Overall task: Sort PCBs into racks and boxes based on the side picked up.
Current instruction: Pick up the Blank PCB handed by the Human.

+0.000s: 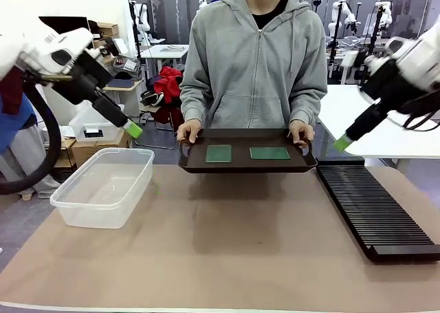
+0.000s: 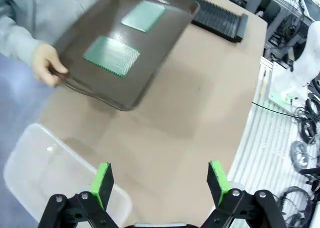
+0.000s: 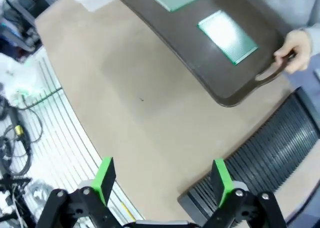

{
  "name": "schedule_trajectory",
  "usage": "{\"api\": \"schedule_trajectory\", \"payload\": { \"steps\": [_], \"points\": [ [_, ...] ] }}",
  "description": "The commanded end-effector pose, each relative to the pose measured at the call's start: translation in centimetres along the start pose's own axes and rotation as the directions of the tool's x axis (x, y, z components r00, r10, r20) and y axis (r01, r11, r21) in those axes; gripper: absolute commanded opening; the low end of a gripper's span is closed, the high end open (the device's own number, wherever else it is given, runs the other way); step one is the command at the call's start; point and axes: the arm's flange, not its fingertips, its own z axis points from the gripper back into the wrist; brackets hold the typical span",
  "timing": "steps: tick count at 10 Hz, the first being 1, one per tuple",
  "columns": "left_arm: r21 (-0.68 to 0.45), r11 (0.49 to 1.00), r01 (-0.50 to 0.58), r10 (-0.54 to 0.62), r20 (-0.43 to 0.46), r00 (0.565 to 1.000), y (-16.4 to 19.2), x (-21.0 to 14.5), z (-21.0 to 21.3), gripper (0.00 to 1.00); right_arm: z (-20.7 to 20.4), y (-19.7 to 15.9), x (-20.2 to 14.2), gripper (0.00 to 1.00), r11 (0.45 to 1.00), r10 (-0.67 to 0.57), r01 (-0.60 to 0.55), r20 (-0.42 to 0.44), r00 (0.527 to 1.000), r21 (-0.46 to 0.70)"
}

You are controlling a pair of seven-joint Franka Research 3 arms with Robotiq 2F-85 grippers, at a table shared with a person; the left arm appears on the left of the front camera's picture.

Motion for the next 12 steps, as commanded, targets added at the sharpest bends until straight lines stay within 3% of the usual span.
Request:
{"api": "schedule_trajectory", "payload": {
  "steps": [1,4,5,9,10,11,12],
  "points": [
    [0.075,0.993,0.087,-0.093,0.072,0.993,0.7,-1.5,1.0,1.0,2.7,-0.9,-1.7,1.0,0.998,0.053,-0.054,0.061,0.997,0.022],
    [0.166,0.981,0.097,-0.11,0.067,0.992,1.6,-1.6,2.7,1.0,5.6,-1.7,-3.2,1.0,0.992,0.125,-0.12,0.139,0.982,-0.04],
    [0.111,0.989,0.1,-0.106,0.047,0.993,1.5,-1.0,3.0,1.0,5.3,-1.5,-2.3,1.0,0.996,0.09,-0.088,0.083,0.992,-0.034],
    [0.127,0.986,0.108,-0.114,0.041,0.993,1.4,-0.9,3.1,1.0,5.7,-1.6,-2.6,1.0,0.993,0.109,-0.105,0.082,0.991,-0.052],
    [0.131,0.981,0.146,-0.145,-0.017,0.989,1.0,-0.5,4.5,1.0,7.1,-2.4,-3.2,1.0,0.995,0.096,-0.093,0.08,0.992,-0.042],
    [0.114,0.98,0.161,-0.16,-0.016,0.987,0.8,-0.1,5.7,1.0,8.4,-3.8,-3.7,1.0,0.996,0.092,-0.092,0.065,0.994,0.008],
    [0.111,0.979,0.173,-0.17,-0.031,0.985,0.7,-0.1,6.4,1.0,9.2,-4.8,-4.0,1.0,0.993,0.109,-0.113,0.102,0.989,0.034]
  ]
}}
